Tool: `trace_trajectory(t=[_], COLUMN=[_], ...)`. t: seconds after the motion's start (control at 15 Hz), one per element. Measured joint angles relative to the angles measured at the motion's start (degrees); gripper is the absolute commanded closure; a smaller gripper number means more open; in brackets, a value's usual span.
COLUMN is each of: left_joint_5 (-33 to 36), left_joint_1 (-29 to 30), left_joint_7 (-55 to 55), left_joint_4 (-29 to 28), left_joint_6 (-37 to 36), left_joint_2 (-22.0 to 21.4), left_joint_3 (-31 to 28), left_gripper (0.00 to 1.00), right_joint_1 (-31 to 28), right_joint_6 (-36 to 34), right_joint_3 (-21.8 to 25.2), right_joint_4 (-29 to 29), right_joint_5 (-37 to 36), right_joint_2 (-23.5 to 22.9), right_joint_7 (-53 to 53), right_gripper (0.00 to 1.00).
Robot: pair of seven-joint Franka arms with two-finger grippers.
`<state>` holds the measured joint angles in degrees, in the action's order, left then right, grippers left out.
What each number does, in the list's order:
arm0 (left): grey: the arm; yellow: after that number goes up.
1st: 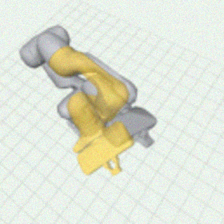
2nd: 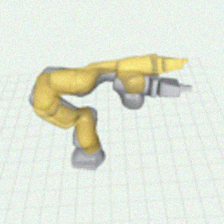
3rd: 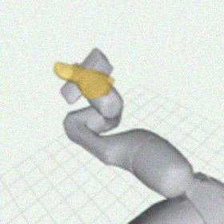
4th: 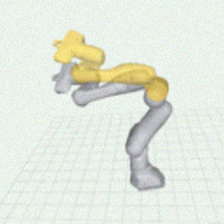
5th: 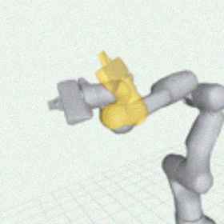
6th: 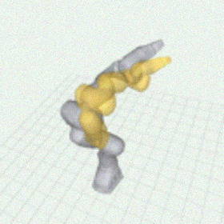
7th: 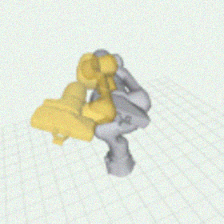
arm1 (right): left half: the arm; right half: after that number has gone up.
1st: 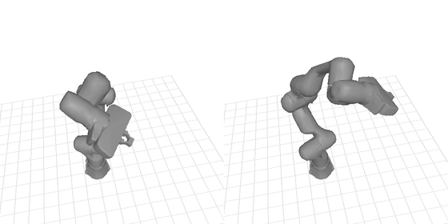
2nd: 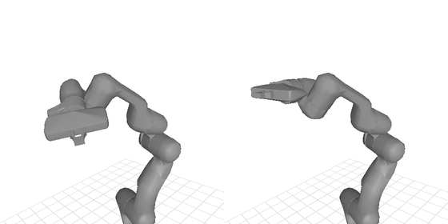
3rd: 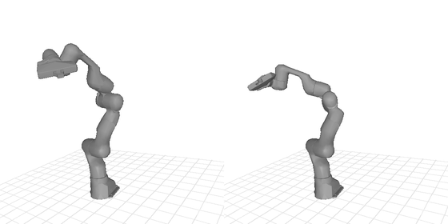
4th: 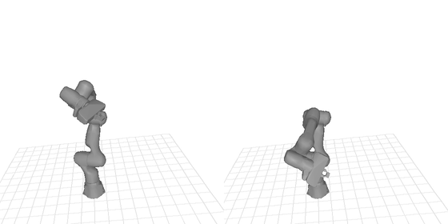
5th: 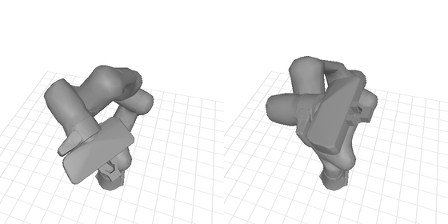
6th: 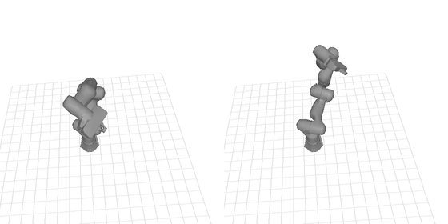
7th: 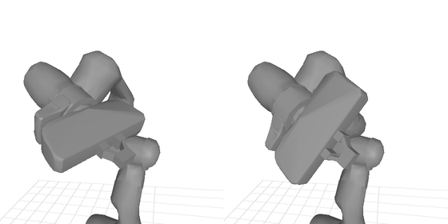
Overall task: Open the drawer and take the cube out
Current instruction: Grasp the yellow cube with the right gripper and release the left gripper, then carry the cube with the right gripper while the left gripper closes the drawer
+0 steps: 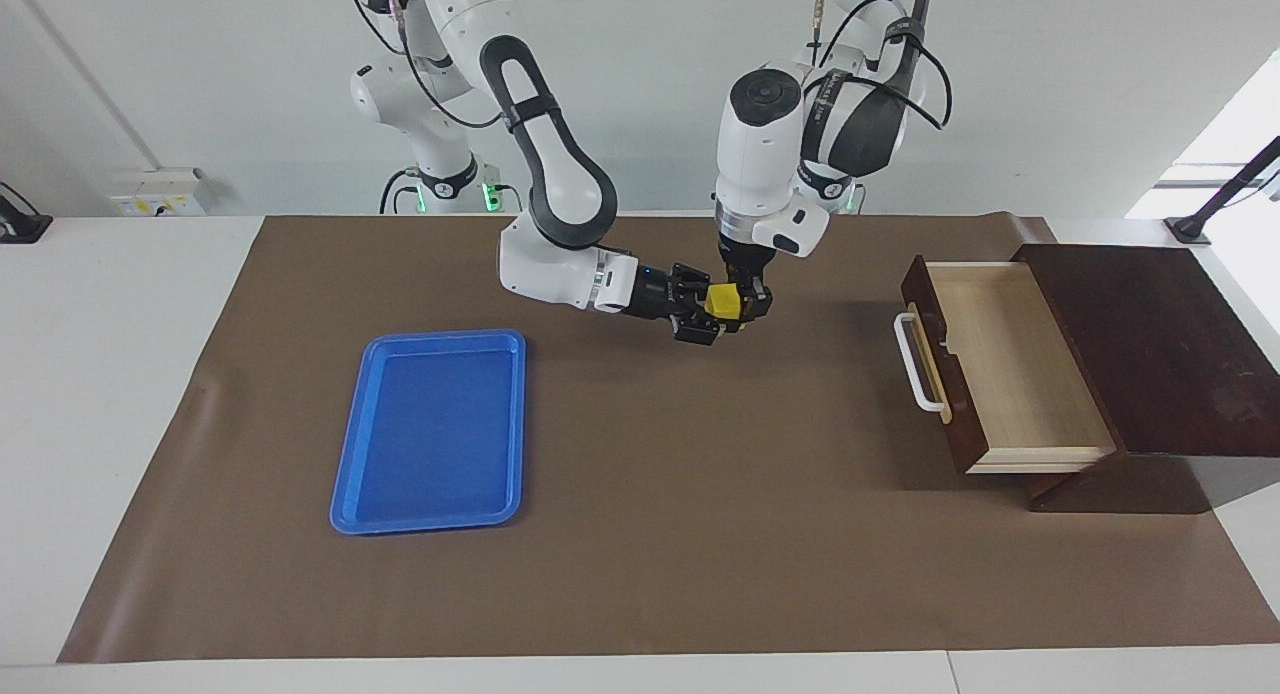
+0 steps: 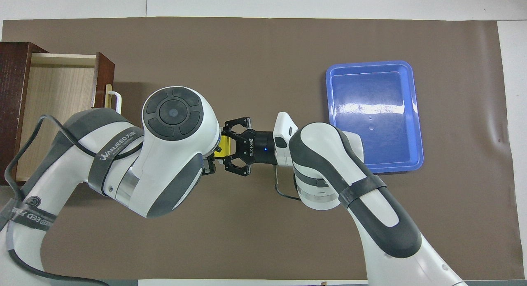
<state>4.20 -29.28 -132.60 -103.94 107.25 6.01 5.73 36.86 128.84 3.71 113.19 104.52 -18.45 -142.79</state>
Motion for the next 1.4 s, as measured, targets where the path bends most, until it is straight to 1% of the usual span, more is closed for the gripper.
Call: trace_trajectory(t=[0.27,0.53,0.67,0.8,0.93,1.13,1.27,1.4], left_joint_5=[0.0,0.0,0.01,0.03,0.3,3.63,4.31,2.71], left_joint_1=[2.42,5.25,7.1,10.83,15.34,19.94,23.72,27.65], left_joint_7=[3.49,6.87,10.79,16.9,22.03,27.91,34.35,41.39], left_joint_4=[0.06,-0.05,-1.29,-3.7,-6.74,-11.34,-11.32,-10.98], left_joint_6=[-0.02,-0.14,-0.15,1.41,5.97,12.77,14.3,14.49], left_joint_2=[-0.41,-2.3,-2.88,-3.34,-3.38,-2.94,-2.39,-2.51], left_joint_3=[-0.92,-1.08,-1.13,-1.23,-1.37,-1.42,-1.44,-0.86], left_gripper=[0.0,0.0,0.0,0.0,0.0,0.0,0.0,0.0], right_joint_1=[-0.26,-0.41,-1.87,-5.31,-9.75,-17.99,-24.34,-29.71], right_joint_6=[0.03,0.03,-0.13,-2.28,-5.56,-12.19,-17.58,-20.92], right_joint_3=[0.05,0.1,0.18,0.23,0.34,0.56,0.67,0.74], right_joint_4=[-0.19,-0.31,-0.5,-0.49,-0.11,1.05,1.54,2.25], right_joint_5=[0.02,0.02,-0.11,-1.34,-4.25,-13.18,-19.46,-23.61], right_joint_2=[0.0,0.0,0.0,0.01,0.02,0.01,0.03,0.04], right_joint_7=[-0.67,-0.76,-0.9,-1.01,-1.01,0.02,2.27,3.1], right_gripper=[1.0,1.0,1.0,1.0,1.0,1.0,1.0,1.0])
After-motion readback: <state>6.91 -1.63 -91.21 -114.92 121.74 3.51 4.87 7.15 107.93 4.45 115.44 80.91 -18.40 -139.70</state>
